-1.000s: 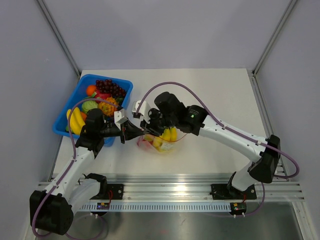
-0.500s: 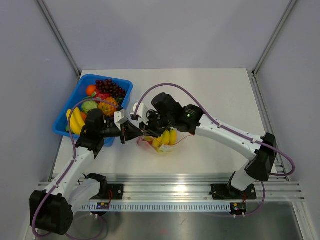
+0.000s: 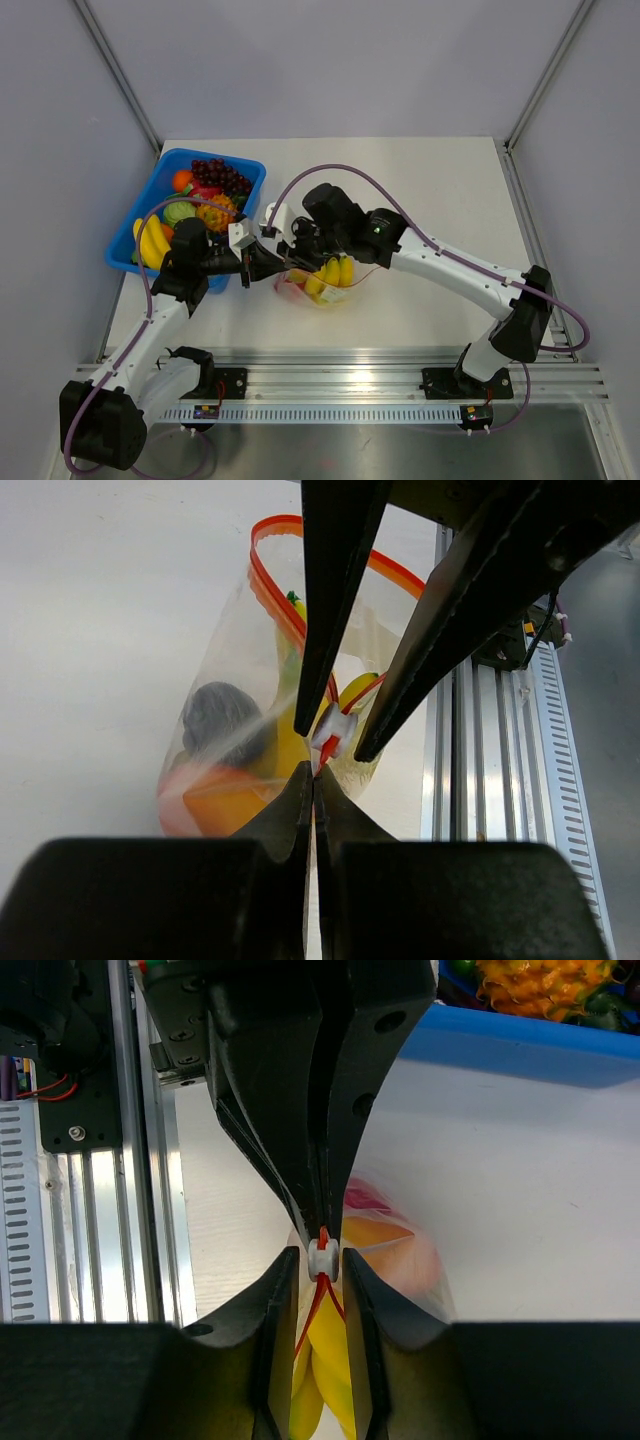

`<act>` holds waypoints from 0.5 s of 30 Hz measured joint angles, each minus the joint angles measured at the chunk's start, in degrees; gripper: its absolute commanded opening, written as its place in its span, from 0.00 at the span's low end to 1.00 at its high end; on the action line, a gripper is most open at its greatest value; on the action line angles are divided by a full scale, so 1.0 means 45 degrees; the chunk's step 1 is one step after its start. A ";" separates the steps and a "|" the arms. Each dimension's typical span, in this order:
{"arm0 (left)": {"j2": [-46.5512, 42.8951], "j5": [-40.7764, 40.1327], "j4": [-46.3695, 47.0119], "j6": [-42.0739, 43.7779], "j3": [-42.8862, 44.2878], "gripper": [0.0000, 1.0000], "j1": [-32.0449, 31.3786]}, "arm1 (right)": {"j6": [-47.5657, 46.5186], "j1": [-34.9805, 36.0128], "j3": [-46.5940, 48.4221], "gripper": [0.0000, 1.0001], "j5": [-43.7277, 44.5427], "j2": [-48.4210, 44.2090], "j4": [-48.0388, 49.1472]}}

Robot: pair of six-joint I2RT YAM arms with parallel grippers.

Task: Place the food in the zip-top bag and seal the zipper
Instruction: Zip the zipper food storage bag at the center of the board.

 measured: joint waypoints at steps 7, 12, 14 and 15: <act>0.0000 0.0005 0.0000 0.0015 0.0000 0.00 0.0000 | -0.0039 0.0000 0.0476 0.11 0.0005 0.0243 -0.0107; 0.0000 -0.0005 -0.0087 0.0039 -0.0010 0.00 0.0039 | -0.0049 -0.0005 0.0597 0.00 -0.0005 0.0442 -0.0141; 0.0000 -0.0005 -0.0102 0.0087 -0.0010 0.00 0.0039 | -0.0049 0.0000 0.0597 0.00 0.0000 0.0442 -0.0136; 0.0000 -0.0005 -0.0112 0.0112 -0.0010 0.00 0.0039 | -0.0049 0.0000 0.0597 0.00 0.0000 0.0442 -0.0136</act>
